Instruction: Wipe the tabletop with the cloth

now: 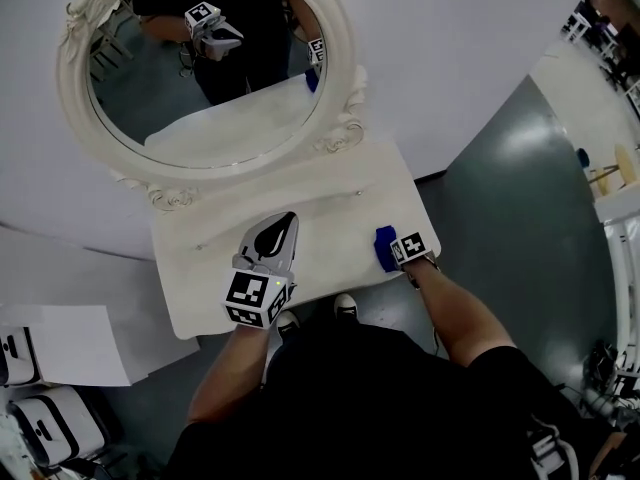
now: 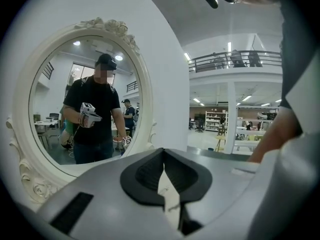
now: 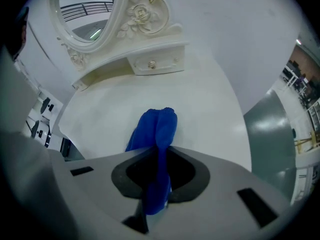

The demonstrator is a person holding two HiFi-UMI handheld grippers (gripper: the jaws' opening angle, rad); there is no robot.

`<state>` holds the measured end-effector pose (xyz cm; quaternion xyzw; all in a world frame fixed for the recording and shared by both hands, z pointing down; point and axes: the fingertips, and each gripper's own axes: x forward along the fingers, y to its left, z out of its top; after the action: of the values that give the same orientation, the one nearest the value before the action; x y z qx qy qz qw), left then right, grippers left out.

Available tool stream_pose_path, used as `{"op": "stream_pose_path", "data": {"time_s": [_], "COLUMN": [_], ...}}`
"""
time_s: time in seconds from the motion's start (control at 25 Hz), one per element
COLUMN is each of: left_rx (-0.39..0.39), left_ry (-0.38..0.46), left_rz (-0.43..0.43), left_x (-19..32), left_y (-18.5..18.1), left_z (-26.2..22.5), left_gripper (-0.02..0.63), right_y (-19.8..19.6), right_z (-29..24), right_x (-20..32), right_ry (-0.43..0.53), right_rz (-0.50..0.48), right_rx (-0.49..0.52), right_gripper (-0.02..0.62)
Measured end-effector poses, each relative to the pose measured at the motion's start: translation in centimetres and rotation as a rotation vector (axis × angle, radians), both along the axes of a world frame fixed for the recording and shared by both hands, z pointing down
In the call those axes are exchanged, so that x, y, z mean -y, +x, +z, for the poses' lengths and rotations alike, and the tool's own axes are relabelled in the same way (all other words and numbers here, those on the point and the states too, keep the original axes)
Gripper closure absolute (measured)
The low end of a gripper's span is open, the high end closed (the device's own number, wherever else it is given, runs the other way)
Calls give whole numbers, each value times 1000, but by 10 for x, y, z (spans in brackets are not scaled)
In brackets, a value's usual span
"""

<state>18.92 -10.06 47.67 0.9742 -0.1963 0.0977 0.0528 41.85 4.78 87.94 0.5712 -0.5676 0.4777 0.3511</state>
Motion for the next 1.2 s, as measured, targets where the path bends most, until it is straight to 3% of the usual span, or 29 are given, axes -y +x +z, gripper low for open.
{"op": "stream_pose_path", "data": {"time_s": [0.36, 0.72, 0.92, 1.2], "left_rx": [8, 9, -1, -8], "left_ry": [0, 1, 11, 14], "left_rz": [18, -1, -42, -132], "left_x": [-10, -7, 4, 20], "left_y": [21, 11, -16, -81], "left_z": [4, 4, -4, -10], "left_gripper": [595, 595, 595, 595], "right_y": [65, 79, 70, -6], "right_z": [-1, -1, -13, -52], "right_x": [-46, -60, -44, 50], "right_ry": [1, -19, -21, 82], "right_rz": [138, 182, 173, -20], "right_rx": [-18, -30, -43, -34], "right_gripper": [555, 555, 558, 558]}}
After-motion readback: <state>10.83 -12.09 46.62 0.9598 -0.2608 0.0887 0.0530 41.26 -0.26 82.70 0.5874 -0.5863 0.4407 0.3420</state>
